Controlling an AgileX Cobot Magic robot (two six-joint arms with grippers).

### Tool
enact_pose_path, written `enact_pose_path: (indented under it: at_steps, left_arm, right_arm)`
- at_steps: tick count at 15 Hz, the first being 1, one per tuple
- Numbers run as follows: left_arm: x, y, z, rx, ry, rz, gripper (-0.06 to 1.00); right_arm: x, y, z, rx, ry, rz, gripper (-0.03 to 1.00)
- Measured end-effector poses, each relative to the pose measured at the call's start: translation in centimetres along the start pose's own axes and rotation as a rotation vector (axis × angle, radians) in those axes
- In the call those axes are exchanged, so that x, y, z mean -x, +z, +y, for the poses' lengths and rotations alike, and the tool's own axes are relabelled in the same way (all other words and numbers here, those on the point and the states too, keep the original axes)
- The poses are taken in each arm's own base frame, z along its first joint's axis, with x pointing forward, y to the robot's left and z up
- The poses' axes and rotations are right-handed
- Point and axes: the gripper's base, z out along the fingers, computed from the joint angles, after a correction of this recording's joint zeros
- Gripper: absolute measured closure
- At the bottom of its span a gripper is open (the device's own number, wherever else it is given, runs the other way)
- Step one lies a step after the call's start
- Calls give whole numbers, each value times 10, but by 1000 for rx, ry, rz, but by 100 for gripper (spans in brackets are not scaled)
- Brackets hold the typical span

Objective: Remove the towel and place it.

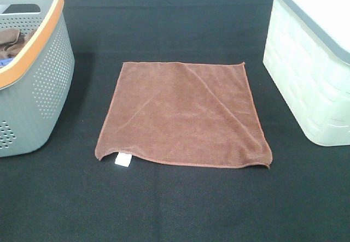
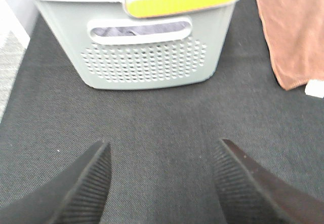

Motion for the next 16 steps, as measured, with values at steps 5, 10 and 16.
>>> enact_pose_path:
  at_steps: [5, 10, 16]
  left_arm:
    - [-5, -9, 0, 5, -3, -64, 37]
    - [-10, -17, 0, 6, -2, -126, 37]
    - [-10, -17, 0, 6, -2, -127, 37]
  right_arm:
    - [-14, -16, 3, -7, -18, -142, 38]
    - [-15, -16, 3, -7, -19, -143, 38]
    - [-15, -16, 3, -7, -19, -143, 38]
